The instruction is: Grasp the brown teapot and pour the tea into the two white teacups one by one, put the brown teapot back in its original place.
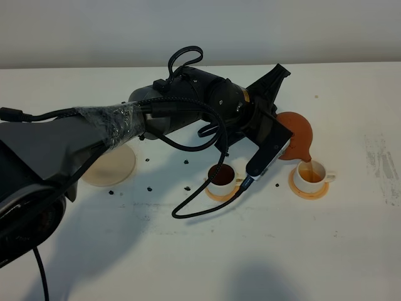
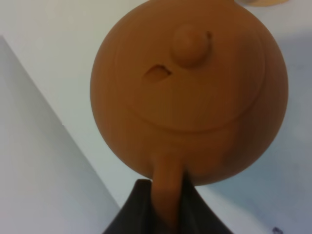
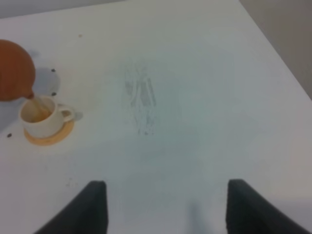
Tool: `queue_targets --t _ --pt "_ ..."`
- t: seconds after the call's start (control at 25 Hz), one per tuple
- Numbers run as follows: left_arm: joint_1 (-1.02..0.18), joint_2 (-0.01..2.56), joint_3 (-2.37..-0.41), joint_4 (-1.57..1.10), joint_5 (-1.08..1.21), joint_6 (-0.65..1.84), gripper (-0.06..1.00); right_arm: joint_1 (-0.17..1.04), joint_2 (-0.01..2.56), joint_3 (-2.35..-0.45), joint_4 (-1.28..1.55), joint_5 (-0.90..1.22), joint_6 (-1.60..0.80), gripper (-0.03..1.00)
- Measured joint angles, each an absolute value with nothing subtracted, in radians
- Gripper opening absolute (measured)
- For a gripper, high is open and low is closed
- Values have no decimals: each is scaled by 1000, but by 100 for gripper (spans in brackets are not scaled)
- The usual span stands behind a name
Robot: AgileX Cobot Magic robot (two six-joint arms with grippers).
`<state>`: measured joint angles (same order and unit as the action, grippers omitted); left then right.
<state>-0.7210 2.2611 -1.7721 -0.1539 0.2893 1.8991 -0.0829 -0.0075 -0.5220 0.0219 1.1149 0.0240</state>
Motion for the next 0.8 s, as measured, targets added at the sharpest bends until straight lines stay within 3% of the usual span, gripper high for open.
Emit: queue_targets --t 0.8 --pt "-721 2261 -1772 -155 256 2030 8 -83 -8 -522 22 1115 24 51"
